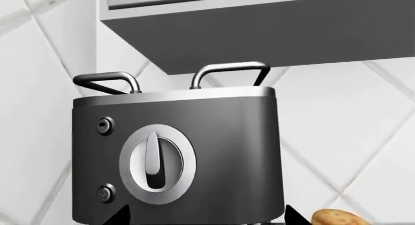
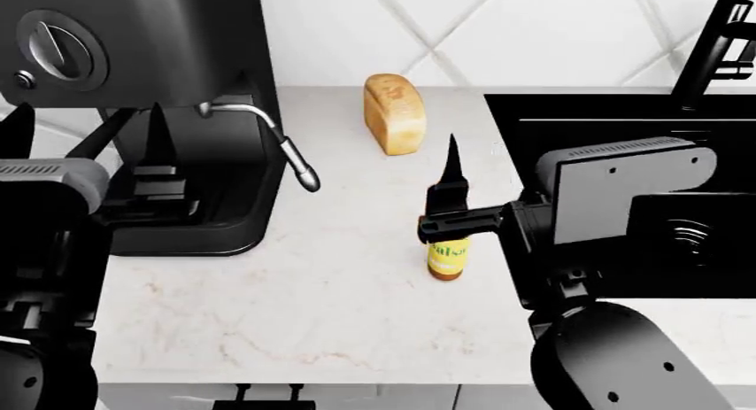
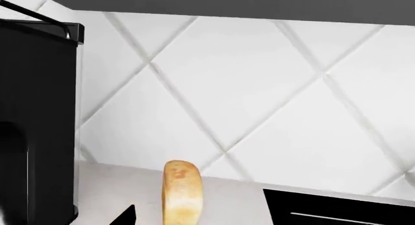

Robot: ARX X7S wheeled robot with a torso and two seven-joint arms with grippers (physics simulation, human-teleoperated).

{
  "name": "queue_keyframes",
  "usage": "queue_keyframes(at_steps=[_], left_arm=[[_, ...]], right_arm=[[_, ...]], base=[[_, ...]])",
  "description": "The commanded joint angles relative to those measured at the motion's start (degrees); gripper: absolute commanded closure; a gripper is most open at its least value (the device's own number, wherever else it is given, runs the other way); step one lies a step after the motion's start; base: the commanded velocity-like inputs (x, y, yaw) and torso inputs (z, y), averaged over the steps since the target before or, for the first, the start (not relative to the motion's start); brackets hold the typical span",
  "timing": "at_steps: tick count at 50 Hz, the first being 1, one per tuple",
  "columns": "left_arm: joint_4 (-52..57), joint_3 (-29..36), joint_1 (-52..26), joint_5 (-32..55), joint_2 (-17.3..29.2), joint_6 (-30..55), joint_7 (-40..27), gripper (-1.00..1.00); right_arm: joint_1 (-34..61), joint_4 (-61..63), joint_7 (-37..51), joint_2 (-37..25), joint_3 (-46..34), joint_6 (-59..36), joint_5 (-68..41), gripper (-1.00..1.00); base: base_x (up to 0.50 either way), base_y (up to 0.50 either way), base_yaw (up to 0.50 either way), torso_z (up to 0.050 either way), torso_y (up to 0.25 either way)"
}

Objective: Pick the bar and salsa from the counter and place them in the cabinets closest to them.

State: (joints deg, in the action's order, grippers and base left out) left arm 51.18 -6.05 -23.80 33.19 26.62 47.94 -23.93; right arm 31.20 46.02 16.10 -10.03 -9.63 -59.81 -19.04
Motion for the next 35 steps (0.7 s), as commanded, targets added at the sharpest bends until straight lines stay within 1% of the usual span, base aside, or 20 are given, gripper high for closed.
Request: queue_keyframes(at_steps=[1,14,35], left_arm=[[-0.1,-0.2,0.7,0.1,0.1,-0.7,-0.1,-1.0],[-0.7,0.2,0.6,0.0,0.2,-1.3,-0.3,-1.0],[-0.9,0.0,1.6,0.2,0.6,-2.2,-0.4,-1.0]], right_arm=[[4.0,-4.9,-0.3,0.2,-3.0,-3.1,-0.6,-1.0],[3.3,-7.9,-0.7,0.2,-3.7,-2.7,-1.4,-1.0],[-0.7,-10.4,0.1,0.2,-3.5,1.4,-1.5,-1.0]], base=[[0.0,0.0,0.0,0.0,0.0],[0.0,0.0,0.0,0.0,0.0],[0.0,0.0,0.0,0.0,0.0]])
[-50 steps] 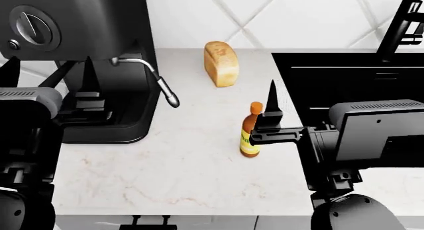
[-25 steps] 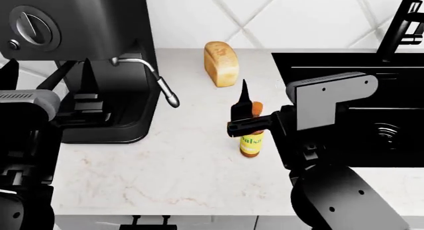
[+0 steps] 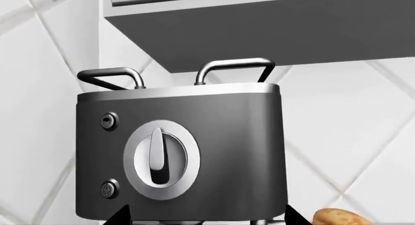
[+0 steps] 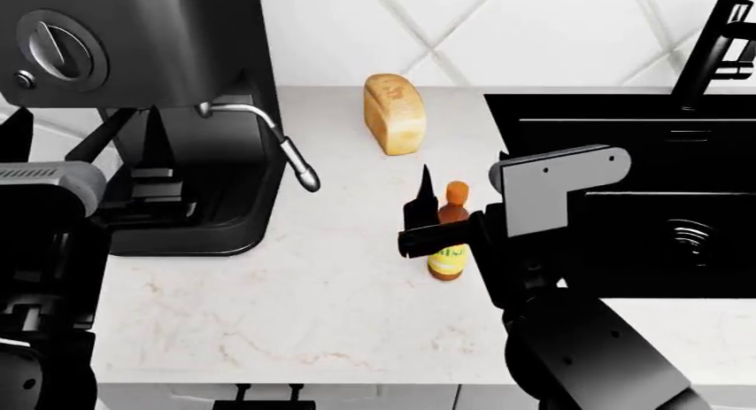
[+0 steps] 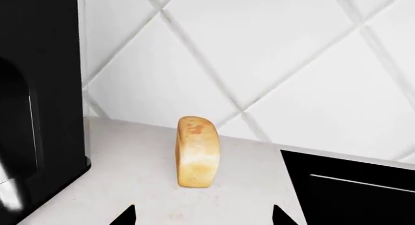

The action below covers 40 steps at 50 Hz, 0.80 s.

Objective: Pick the bar and salsa from the counter and place them in the cabinets closest to them.

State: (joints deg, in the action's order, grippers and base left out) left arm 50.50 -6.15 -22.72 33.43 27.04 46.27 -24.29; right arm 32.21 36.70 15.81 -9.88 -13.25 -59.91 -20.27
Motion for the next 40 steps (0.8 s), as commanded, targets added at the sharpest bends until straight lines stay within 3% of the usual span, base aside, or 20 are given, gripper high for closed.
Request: queue_keyframes(at_steps=[1,40], left_arm=[[-0.2,0.1,0.5,-0.1,0.2,-0.6,-0.1,-1.0],[-0.6,1.3,0.2,0.1,0.8,-1.1,-0.7,-1.0]], right_arm=[[-1.9,-1.0,0.4,0.1,0.2,1.6,-0.3,-1.0],[-8.8,-2.4,0.5,0.1,0.3,4.2,-3.8,-1.0]], base=[[0.0,0.0,0.0,0.0,0.0],[0.0,0.0,0.0,0.0,0.0]])
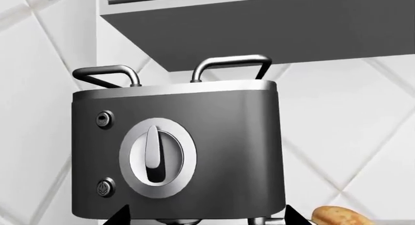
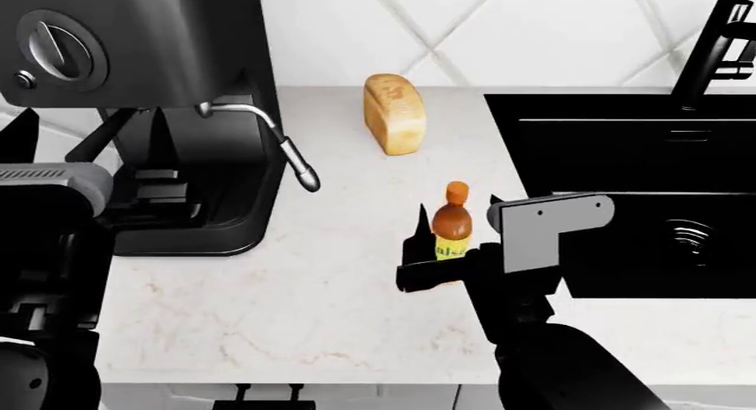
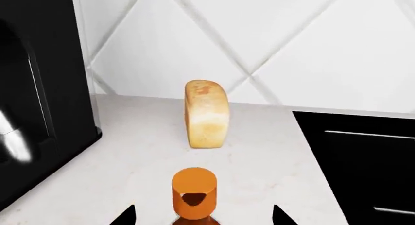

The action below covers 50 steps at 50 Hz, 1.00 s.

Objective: Pick the bar and salsa from the counter and place them in the cabinets closest to them.

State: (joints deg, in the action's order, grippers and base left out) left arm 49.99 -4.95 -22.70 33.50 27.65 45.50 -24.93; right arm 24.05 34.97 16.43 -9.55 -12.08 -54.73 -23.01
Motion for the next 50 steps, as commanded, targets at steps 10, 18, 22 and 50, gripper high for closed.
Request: queue_keyframes(at_steps=[10,18,22,50], left_arm=[[-0.4,0.1,1.1,-0.1,0.2,-1.3,0.0,-1.0],[-0.6,0.1,1.8,-0.2,0.2,-2.0,0.1,-1.0],[-0.6,0.0,1.9,-0.1,0.3,-2.1,0.0,-1.0],[-0.6,0.4,0.9,0.7,0.7,-1.8,-0.7,-1.0]], right_arm=[[-1.4,-1.4,0.2,-0.6,-1.0,-2.3,-2.0,-1.0],[-2.1,-2.1,0.9,-0.8,-0.5,-2.5,-2.3,-1.0],[-2.1,-2.8,1.0,-0.8,-0.3,-1.9,-2.3,-1.0],[-2.6,-3.0,1.4,-1.2,0.2,-1.4,-4.2,-1.0]], base=[[0.0,0.0,0.0,0.0,0.0],[0.0,0.0,0.0,0.0,0.0],[0.0,0.0,0.0,0.0,0.0],[0.0,0.0,0.0,0.0,0.0]])
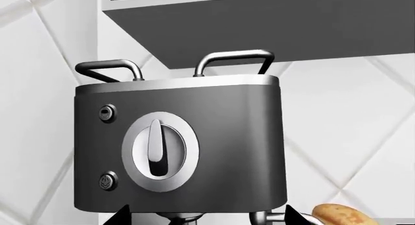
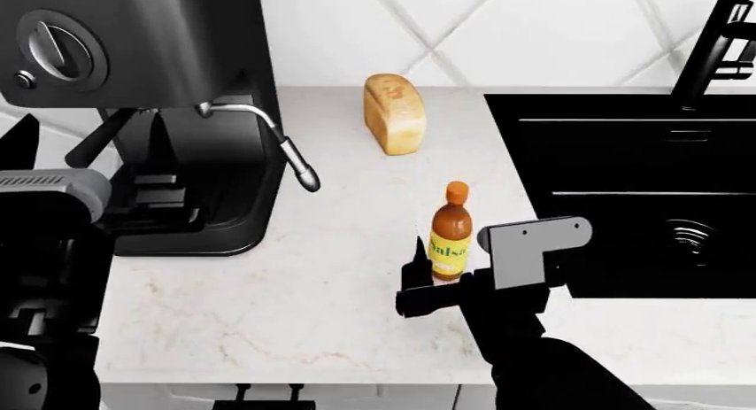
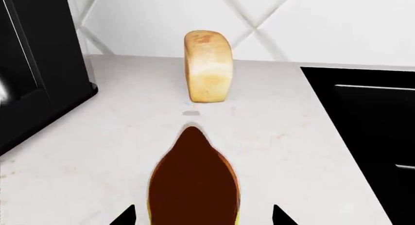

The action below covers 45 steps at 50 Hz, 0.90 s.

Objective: Pick the bar and salsa from the counter and place them in the cabinets closest to them.

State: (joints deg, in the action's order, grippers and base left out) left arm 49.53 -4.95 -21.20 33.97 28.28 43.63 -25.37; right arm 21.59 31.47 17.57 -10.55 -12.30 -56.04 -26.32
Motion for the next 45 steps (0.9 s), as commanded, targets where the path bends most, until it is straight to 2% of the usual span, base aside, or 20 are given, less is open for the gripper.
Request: queue_keyframes(at_steps=[1,19,35,45], left_arm=[[-0.1,0.4,-0.6,0.2,0.1,0.1,-0.3,-1.0],[-0.1,0.2,-0.1,0.6,0.4,-0.4,-0.5,-1.0],[0.2,0.5,-0.6,0.9,0.7,0.0,-1.0,-1.0],[0.1,1.1,-1.4,1.2,0.8,0.3,-1.3,-1.0]], right_arm=[[-0.1,0.8,0.5,-0.2,0.5,0.4,-0.6,1.0],[1.8,4.9,1.8,-1.0,0.6,0.8,-0.8,1.0],[7.7,12.9,4.2,-2.8,2.0,-6.7,-3.5,1.0],[10.5,15.3,4.7,-4.1,1.8,-9.2,-4.5,1.0]], base=[[0.0,0.0,0.0,0.0,0.0],[0.0,0.0,0.0,0.001,0.0],[0.0,0.0,0.0,0.0,0.0],[0.0,-0.44,0.0,0.0,0.0]])
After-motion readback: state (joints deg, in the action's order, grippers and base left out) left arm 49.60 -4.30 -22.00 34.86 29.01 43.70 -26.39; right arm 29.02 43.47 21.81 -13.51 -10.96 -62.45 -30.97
